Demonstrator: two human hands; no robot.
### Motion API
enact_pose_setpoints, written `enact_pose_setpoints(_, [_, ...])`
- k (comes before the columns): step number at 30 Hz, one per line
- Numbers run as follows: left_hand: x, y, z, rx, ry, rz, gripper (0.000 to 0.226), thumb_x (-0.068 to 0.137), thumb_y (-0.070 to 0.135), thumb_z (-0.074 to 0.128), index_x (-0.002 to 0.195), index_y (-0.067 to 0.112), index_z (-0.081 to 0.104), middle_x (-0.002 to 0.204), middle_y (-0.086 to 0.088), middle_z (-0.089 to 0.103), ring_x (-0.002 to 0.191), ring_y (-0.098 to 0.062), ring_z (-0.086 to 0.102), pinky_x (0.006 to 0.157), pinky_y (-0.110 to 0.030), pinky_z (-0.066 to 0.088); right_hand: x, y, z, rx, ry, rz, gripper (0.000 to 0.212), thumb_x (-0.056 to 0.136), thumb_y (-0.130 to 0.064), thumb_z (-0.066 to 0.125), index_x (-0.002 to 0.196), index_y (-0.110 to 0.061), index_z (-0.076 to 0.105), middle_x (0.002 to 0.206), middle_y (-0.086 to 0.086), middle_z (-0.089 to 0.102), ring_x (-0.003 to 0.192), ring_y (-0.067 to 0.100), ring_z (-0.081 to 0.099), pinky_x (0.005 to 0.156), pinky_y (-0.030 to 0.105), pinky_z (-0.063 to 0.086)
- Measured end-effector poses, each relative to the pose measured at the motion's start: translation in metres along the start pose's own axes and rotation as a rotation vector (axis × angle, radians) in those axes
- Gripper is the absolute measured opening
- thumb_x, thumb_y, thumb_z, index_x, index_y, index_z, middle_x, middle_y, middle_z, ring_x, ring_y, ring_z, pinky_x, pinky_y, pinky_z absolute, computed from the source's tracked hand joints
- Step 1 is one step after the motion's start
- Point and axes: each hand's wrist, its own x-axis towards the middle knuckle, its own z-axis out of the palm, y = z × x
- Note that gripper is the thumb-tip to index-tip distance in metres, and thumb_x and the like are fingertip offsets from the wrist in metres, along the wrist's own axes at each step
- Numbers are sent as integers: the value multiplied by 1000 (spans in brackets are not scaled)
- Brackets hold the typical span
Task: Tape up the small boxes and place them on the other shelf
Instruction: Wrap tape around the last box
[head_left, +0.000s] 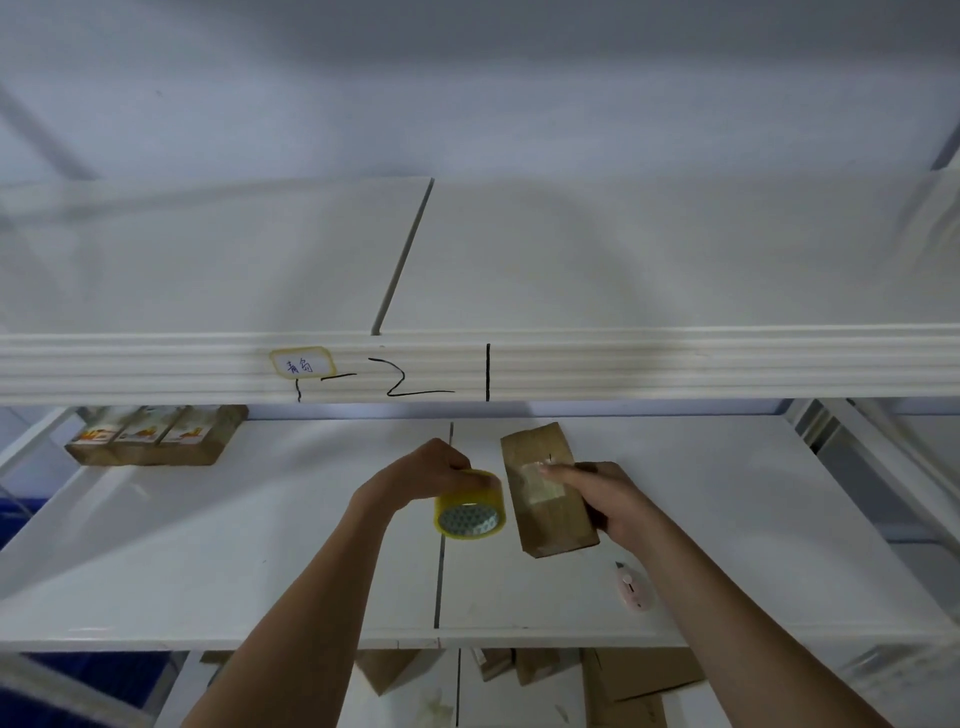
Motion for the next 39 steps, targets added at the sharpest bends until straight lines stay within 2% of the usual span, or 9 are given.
enact_pose_setpoints(4, [2,-4,1,34,-3,-5,27,88,37,74,72,16,69,66,1,56,69,-13,54,65,-22,42,1,12,-4,20,3,27,46,75,-33,88,112,-9,72,99,9,78,94,27,74,86,45,61])
enact_pose_setpoints(9, [8,-10,12,176,55,-69,42,77,55,78,60,19,62,62,2,57,61,-12,57,60,-23,45,5,20,-3,7,31,54,45,74,-32,88,108,-9,71,97,8,78,90,27,74,74,37,62])
enact_pose_setpoints(16, [15,-13,28,315,51,-114,44,69,65,77,60,25,60,69,2,60,70,-17,62,63,-26,49,21,45,0,-63,104,159,46,79,-31,84,111,-4,64,95,12,74,83,26,73,56,28,56])
enact_pose_setpoints(21, [15,-18,42,280,-27,-186,47,69,65,75,65,20,64,70,1,62,68,-14,63,63,-25,51,33,66,2,-43,86,223,57,78,-31,85,118,0,59,102,15,72,88,29,73,67,36,60])
enact_pose_setpoints(25, [18,-32,56,305,-43,-245,56,46,77,69,57,22,62,69,1,64,70,-17,67,68,-32,58,39,88,4,-53,97,275,61,77,-31,85,120,-1,53,104,16,70,90,31,71,73,42,62])
enact_pose_setpoints(28, [15,-34,65,320,-65,-255,55,53,73,72,64,20,63,73,1,65,75,-19,67,71,-32,58,48,99,3,-116,109,300,60,74,-34,87,116,-2,58,104,16,71,89,31,72,73,42,63])
enact_pose_setpoints(32, [20,-34,78,339,-84,-250,54,67,67,75,88,18,68,87,-1,69,82,-21,67,74,-31,54,55,104,-3,-365,214,254,34,80,-30,80,98,-4,67,99,13,73,86,26,69,80,37,60])
enact_pose_setpoints(35, [25,-31,84,382,-83,-253,59,68,67,76,99,17,70,88,2,66,83,-20,66,72,-29,52,50,102,-8,-396,254,254,40,73,-39,86,89,-7,70,88,6,72,84,23,67,73,30,53])
enact_pose_setpoints(39, [32,-29,91,449,-67,-262,60,67,63,77,106,18,67,98,-1,70,87,-21,66,80,-32,54,53,100,-8,-407,255,263,44,73,-40,87,99,-7,71,99,8,72,94,25,67,77,30,52])
